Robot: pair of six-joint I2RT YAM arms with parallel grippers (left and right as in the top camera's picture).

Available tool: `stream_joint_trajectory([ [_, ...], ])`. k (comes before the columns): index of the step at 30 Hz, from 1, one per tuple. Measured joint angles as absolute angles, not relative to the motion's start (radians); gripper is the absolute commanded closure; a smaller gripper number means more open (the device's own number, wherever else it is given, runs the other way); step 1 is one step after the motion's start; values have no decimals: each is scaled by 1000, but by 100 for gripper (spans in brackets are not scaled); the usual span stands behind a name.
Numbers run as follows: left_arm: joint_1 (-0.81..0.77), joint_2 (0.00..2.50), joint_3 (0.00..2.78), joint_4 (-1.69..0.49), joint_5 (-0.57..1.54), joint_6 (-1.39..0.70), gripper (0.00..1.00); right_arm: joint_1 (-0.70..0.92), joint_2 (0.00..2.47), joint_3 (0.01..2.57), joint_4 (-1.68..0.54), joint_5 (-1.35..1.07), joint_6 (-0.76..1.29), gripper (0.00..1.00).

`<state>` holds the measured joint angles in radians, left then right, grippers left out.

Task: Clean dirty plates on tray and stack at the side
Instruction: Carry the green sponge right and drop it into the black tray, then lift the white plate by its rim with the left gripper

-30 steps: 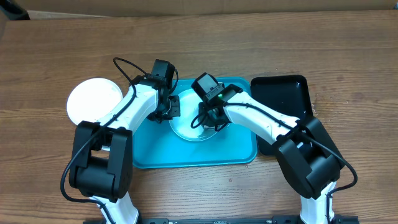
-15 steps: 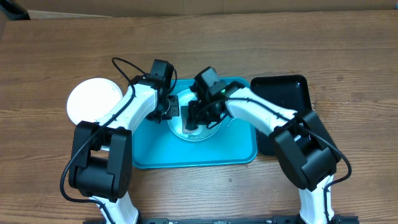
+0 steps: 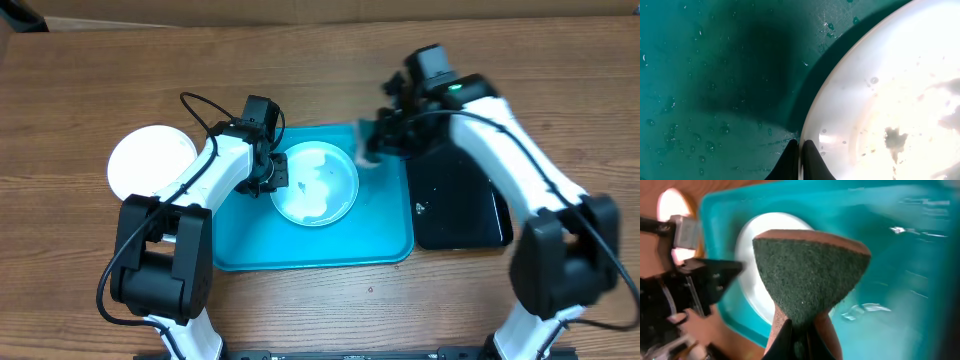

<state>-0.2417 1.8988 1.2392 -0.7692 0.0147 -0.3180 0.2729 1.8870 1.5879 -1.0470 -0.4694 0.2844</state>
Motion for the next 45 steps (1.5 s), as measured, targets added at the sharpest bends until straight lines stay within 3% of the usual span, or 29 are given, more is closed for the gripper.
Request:
stream_joint_trajectory([
  [7,-242,1899,1239,-766,15,-318,96,110,1868,1550,-1150,-105,267,96],
  [17,-242,1899,1239,-763,15,-318,96,107,1868,1316,-935,143,258,96],
  [19,-242,1899,1239,-763,15,-318,96,107,1868,1303,-925,152,260,75],
  [20,-242,1899,1239,-763,15,-318,96,107,1868,1302,-926,155,263,54],
  [21,-242,1899,1239,-763,15,-318,96,107,1868,1302,-930,156,263,42],
  [26,-242,1899,1239,-762,15,-318,85,106,1870,1354,-1038,142,261,5],
  [33,-242,1899,1239,-761,14,-316,64,11,1872,1617,-1122,138,254,0],
  [40,-242,1899,1239,-758,15,-315,68,-208,1871,1648,-1113,146,257,0],
  [45,-242,1899,1237,-731,15,-321,71,-277,1871,1648,-1112,147,258,0],
])
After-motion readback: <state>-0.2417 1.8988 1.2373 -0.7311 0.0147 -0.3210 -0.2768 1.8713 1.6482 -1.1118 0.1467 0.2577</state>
